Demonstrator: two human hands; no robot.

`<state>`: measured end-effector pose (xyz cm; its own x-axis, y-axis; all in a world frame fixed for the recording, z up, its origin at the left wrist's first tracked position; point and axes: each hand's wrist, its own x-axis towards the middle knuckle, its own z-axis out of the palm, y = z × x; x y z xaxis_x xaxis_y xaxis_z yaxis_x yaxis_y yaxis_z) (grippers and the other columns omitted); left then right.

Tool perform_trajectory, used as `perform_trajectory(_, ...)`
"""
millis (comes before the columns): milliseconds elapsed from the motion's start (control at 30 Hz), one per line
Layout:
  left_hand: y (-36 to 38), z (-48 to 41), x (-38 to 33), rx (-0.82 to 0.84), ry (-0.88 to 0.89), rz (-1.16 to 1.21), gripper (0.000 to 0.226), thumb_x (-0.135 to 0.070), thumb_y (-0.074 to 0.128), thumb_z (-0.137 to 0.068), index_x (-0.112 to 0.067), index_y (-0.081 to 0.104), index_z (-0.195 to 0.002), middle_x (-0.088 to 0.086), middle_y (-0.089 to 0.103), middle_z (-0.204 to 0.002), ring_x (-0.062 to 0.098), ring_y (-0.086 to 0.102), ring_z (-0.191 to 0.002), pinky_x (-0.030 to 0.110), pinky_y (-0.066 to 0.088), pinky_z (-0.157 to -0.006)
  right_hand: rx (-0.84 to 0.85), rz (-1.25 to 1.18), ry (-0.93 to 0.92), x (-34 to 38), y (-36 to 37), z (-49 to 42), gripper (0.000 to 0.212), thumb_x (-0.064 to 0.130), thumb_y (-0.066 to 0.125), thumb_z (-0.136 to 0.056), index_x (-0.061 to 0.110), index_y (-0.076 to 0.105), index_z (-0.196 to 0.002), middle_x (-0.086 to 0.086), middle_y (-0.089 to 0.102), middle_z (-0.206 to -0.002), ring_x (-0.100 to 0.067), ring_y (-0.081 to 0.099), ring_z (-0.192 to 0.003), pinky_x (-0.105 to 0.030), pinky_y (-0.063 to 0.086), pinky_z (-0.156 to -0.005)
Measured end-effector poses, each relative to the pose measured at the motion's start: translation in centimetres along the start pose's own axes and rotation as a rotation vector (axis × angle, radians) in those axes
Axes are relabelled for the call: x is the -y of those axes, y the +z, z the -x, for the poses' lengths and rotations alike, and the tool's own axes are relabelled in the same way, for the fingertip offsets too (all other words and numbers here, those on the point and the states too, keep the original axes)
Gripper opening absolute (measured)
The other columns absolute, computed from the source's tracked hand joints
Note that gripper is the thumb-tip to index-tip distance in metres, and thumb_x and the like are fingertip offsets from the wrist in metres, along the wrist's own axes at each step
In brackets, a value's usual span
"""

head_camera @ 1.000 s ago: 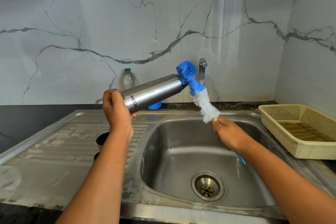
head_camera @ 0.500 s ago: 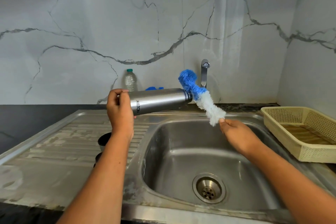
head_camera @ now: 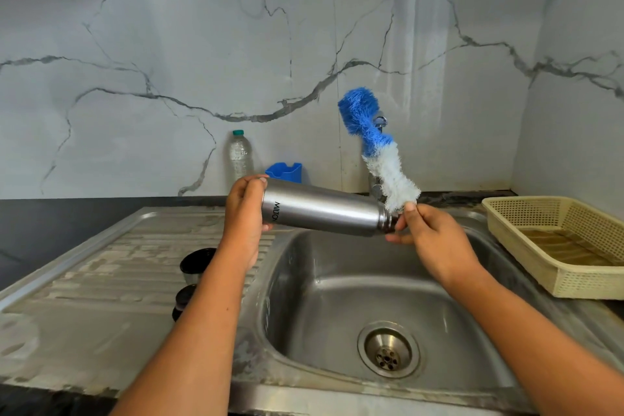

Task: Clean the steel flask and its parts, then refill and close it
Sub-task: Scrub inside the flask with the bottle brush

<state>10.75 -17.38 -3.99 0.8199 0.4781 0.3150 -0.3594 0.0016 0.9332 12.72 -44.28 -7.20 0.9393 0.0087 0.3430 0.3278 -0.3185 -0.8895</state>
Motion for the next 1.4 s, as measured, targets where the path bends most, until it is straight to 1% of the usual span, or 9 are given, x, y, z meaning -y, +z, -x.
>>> perform_trajectory(100,0.1,0.0,0.1,0.054,-0.079,0.083,0.039,-0.045,0.055,-0.078,-0.022,0.061,-0.109,0.006,0.063,-0.103,0.02,0.058,-0.095,0.034,0.044,-0.069,-0.003,0.041,0.005,-0.2,0.2,-0.2,0.042,0.045,0.042,-0.106,0.022,0.065,-0.081,0.003,0.077,-0.09,-0.013,0.074,-0.087,-0.029,0.049,-0.052)
perform_trajectory(200,0.1,-0.2,0.3,0.093,-0.148,0.194,0.025,-0.036,0.054,-0.093,-0.018,0.06,-0.109,0.009,0.064,-0.105,0.022,0.057,-0.101,0.034,0.044,-0.076,0.005,0.103,0.002,-0.3,0.2,-0.2,0.042,0.048,0.041,-0.105,0.024,0.066,-0.082,0.002,0.075,-0.088,-0.016,0.073,-0.08,-0.037,0.06,-0.058)
perform_trajectory(300,0.2,0.0,0.5,0.124,-0.186,0.166,0.037,-0.046,0.05,-0.101,-0.016,0.059,-0.12,0.009,0.064,-0.11,0.02,0.06,-0.098,0.03,0.048,-0.07,-0.01,0.174,-0.027,0.1,0.2,0.0,0.041,0.049,0.039,-0.105,0.025,0.065,-0.084,0.005,0.073,-0.089,-0.012,0.069,-0.057,-0.04,0.06,-0.069)
perform_trajectory(433,0.2,0.1,1.0,0.159,-0.139,-0.137,0.053,-0.073,0.04,-0.097,-0.028,0.055,-0.121,0.013,0.063,-0.112,0.021,0.064,-0.077,0.029,0.049,-0.052,-0.013,0.137,-0.021,-0.2,0.3,-0.2,0.042,0.05,0.04,-0.105,0.023,0.066,-0.085,0.007,0.073,-0.091,-0.007,0.072,-0.067,-0.044,0.062,-0.076)
perform_trajectory(500,0.3,0.1,0.8,0.077,-0.098,-0.152,0.042,-0.063,0.039,-0.103,-0.026,0.054,-0.115,0.013,0.06,-0.104,0.019,0.06,-0.067,0.028,0.047,-0.049,0.003,0.063,0.0,-0.1,0.4,-0.2,0.042,0.047,0.042,-0.105,0.02,0.067,-0.085,0.005,0.073,-0.094,-0.008,0.073,-0.08,-0.042,0.063,-0.078)
perform_trajectory(567,0.2,0.0,0.6,-0.041,-0.067,-0.126,0.029,-0.052,0.041,-0.106,-0.026,0.055,-0.11,0.009,0.058,-0.103,0.019,0.06,-0.077,0.029,0.049,-0.053,0.015,0.034,-0.009,0.2,0.7,0.2,0.041,0.044,0.042,-0.106,0.018,0.066,-0.085,0.004,0.073,-0.094,-0.01,0.074,-0.086,-0.038,0.063,-0.076)
perform_trajectory(900,-1.1,-1.1,0.4,-0.37,-0.027,0.132,0.023,-0.043,0.048,-0.103,-0.023,0.054,-0.113,0.005,0.06,-0.113,0.022,0.064,-0.093,0.028,0.049,-0.053,0.113,0.253,-0.097,0.1,1.8,1.0,0.042,0.047,0.039,-0.105,0.022,0.062,-0.081,0.005,0.055,-0.06,-0.009,0.05,-0.057,-0.03,0.04,-0.057)
perform_trajectory(1133,-1.5,-1.2,0.7,-0.48,-0.036,0.159,0.021,-0.043,0.048,-0.102,-0.025,0.054,-0.111,-0.001,0.061,-0.105,0.019,0.065,-0.089,0.029,0.049,-0.055,0.296,0.384,0.018,-1.4,1.3,0.7,0.048,0.049,0.036,-0.106,0.015,0.061,-0.084,0.006,0.053,-0.062,-0.01,0.048,-0.059,-0.028,0.04,-0.06)
perform_trajectory(1400,-0.9,-1.2,0.5,-0.497,0.009,0.141,0.014,-0.042,0.049,-0.097,-0.034,0.055,-0.087,-0.004,0.061,-0.096,0.021,0.061,-0.089,0.034,0.049,-0.06,0.277,0.35,0.025,-1.0,1.6,0.5,0.046,0.047,0.036,-0.107,0.018,0.054,-0.076,0.006,0.05,-0.062,-0.011,0.045,-0.059,-0.028,0.037,-0.06)
